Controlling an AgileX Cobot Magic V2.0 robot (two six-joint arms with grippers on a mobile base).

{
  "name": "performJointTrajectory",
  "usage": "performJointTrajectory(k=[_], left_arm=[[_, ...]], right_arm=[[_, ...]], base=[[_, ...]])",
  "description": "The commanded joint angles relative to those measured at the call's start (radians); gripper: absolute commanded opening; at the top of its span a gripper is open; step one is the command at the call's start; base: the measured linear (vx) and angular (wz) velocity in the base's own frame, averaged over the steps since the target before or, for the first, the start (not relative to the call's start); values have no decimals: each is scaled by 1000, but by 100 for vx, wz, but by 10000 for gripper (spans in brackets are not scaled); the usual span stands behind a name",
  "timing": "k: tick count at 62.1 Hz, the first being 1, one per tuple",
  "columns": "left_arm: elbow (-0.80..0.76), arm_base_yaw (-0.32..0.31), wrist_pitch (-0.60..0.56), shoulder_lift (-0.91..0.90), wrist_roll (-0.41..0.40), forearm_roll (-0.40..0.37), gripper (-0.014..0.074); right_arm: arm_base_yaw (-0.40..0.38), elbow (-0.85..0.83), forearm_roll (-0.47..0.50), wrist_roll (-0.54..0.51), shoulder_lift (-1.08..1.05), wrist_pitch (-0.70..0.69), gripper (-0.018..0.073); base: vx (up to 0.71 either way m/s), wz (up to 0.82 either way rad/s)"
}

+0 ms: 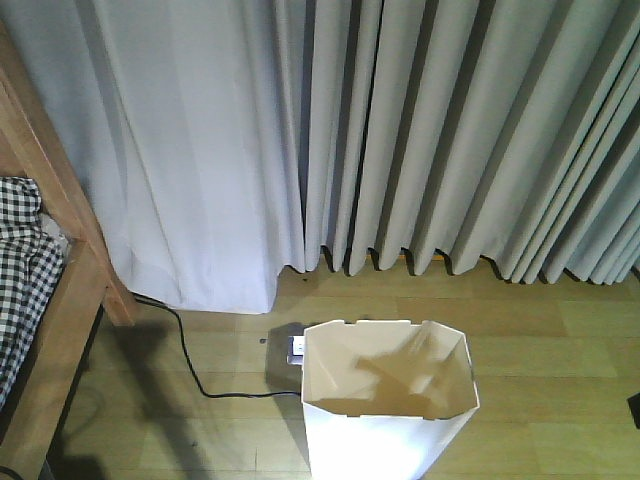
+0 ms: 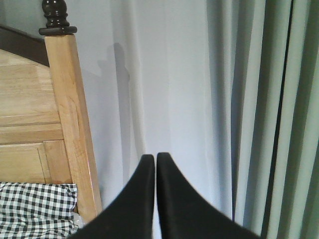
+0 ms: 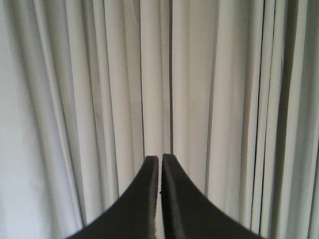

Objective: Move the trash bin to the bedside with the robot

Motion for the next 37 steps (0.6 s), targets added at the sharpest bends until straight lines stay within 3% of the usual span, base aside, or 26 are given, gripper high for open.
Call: performJointTrajectory(k=[1, 37], left_arm=[[12, -6, -75, -6, -14, -9, -6], [12, -6, -75, -6, -14, -9, -6]], right_arm=[[0, 1, -20, -25, -13, -69, -8], [0, 1, -7, -39, -13, -69, -8]], base=[[0, 0], [0, 0]])
